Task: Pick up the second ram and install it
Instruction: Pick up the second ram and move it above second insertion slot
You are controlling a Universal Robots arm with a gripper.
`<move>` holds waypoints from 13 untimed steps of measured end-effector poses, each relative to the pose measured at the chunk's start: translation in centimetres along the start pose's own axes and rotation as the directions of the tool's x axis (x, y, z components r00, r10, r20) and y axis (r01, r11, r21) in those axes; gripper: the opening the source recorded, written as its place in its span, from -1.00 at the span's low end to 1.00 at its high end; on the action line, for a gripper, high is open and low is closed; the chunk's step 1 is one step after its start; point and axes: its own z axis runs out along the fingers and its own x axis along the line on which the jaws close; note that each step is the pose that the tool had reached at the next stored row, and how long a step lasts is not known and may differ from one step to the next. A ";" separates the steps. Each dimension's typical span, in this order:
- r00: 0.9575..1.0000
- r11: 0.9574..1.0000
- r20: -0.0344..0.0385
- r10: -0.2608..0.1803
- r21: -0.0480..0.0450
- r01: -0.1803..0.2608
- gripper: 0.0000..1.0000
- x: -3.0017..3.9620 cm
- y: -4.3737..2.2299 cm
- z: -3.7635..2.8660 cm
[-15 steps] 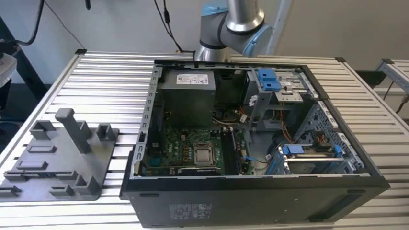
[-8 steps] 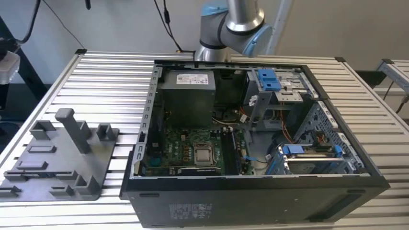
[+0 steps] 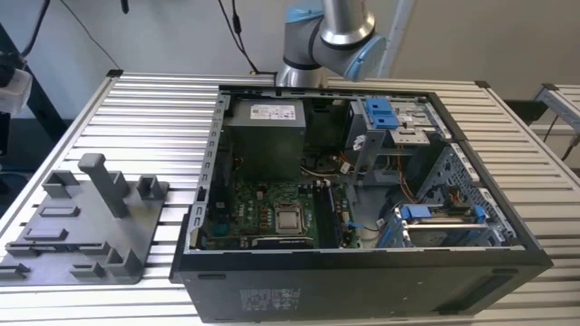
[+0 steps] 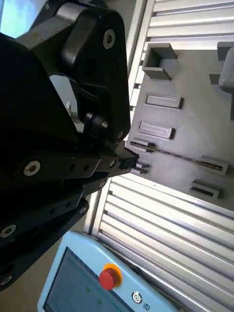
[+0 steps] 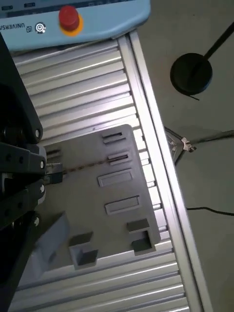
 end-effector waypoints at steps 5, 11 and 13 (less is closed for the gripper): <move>0.996 0.996 -0.003 -0.088 -0.002 0.088 -0.79 0.00 0.00 0.09; 0.988 0.988 -0.003 -0.152 -0.003 0.152 -0.79 0.00 0.00 0.13; 0.987 0.987 -0.002 -0.158 -0.003 0.158 -0.79 -0.01 0.00 0.14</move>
